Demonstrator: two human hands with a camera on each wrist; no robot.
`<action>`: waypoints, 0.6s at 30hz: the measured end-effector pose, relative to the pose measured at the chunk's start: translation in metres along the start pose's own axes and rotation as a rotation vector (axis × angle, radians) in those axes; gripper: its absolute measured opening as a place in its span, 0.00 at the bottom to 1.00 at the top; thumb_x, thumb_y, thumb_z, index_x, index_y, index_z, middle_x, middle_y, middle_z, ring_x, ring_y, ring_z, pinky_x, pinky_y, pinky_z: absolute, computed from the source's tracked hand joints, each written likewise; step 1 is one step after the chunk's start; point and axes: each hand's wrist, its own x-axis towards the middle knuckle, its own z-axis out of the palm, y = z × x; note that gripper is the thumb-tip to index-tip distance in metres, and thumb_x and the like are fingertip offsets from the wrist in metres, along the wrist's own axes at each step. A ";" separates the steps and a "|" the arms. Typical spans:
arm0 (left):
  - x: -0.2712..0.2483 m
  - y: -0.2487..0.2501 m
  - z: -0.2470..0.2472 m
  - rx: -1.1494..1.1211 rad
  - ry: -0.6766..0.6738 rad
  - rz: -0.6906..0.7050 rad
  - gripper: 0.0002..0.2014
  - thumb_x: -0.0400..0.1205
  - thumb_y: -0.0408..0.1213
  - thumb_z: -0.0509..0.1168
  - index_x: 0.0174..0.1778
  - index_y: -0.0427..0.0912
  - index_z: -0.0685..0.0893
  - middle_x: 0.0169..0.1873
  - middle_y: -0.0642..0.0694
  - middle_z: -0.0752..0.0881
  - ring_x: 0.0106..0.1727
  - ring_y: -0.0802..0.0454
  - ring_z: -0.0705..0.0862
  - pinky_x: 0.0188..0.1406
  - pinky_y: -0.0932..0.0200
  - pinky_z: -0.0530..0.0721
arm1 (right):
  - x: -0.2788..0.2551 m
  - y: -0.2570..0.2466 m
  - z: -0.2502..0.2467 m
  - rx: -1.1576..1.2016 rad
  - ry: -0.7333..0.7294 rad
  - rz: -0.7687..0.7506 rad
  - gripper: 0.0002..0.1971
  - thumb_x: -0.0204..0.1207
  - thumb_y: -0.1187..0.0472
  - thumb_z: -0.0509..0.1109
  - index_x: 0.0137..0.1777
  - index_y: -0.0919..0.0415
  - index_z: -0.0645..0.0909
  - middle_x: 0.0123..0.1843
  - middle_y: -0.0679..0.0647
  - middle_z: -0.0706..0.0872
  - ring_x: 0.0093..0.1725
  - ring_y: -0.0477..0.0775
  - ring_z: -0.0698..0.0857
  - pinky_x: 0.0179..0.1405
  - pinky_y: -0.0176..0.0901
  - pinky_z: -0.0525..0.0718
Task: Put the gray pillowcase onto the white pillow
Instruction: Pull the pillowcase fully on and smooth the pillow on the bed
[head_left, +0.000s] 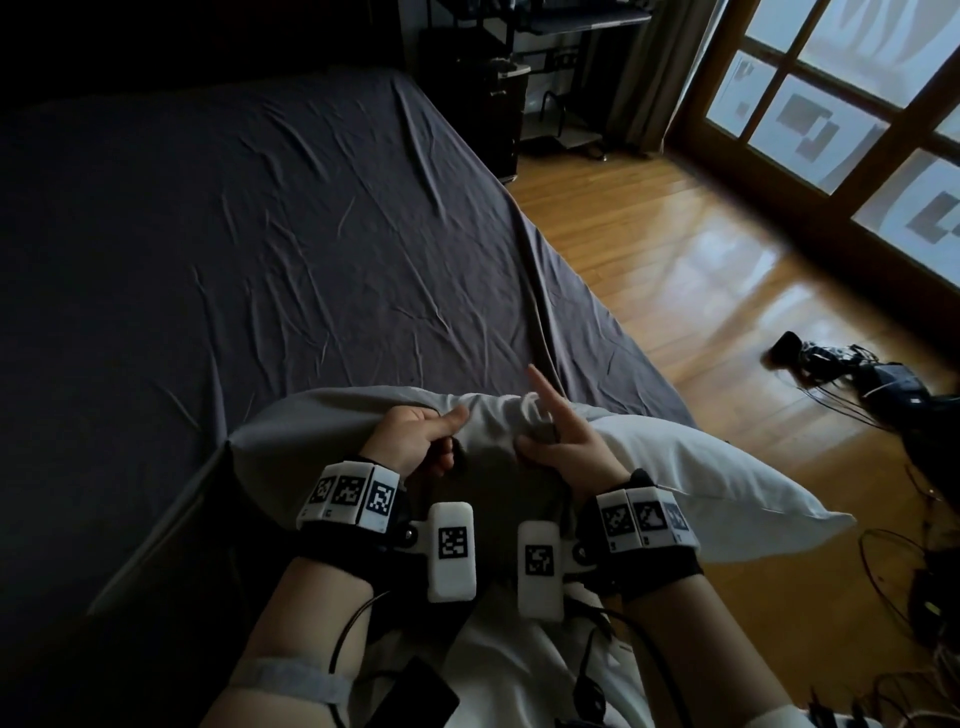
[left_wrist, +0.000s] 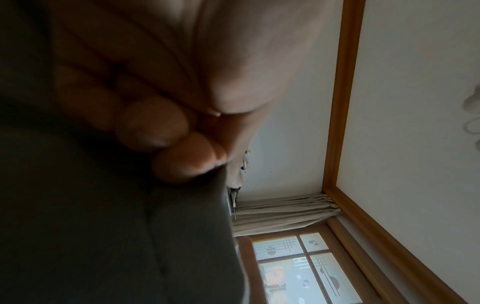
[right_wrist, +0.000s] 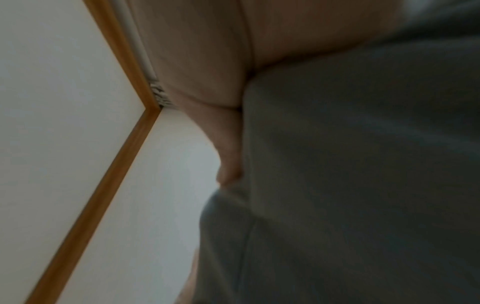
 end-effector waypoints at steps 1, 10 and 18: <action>0.001 0.003 0.001 0.012 -0.026 0.000 0.22 0.79 0.47 0.64 0.22 0.39 0.73 0.11 0.50 0.77 0.13 0.59 0.74 0.17 0.68 0.73 | 0.003 -0.004 -0.001 0.097 0.025 -0.004 0.40 0.74 0.83 0.60 0.79 0.51 0.53 0.64 0.76 0.65 0.46 0.57 0.83 0.40 0.25 0.77; 0.014 0.011 0.022 -0.087 -0.254 -0.060 0.21 0.82 0.48 0.59 0.25 0.39 0.72 0.11 0.50 0.75 0.12 0.58 0.71 0.14 0.67 0.70 | 0.013 -0.017 -0.006 0.035 -0.106 -0.112 0.50 0.60 0.90 0.68 0.77 0.56 0.53 0.33 0.52 0.82 0.34 0.36 0.85 0.37 0.28 0.83; 0.008 -0.011 0.007 -0.271 -0.212 -0.113 0.18 0.83 0.38 0.59 0.26 0.37 0.73 0.15 0.47 0.81 0.15 0.57 0.77 0.18 0.67 0.77 | 0.027 0.007 -0.012 -0.160 0.041 0.020 0.44 0.58 0.87 0.70 0.75 0.64 0.65 0.42 0.58 0.77 0.39 0.37 0.80 0.37 0.21 0.77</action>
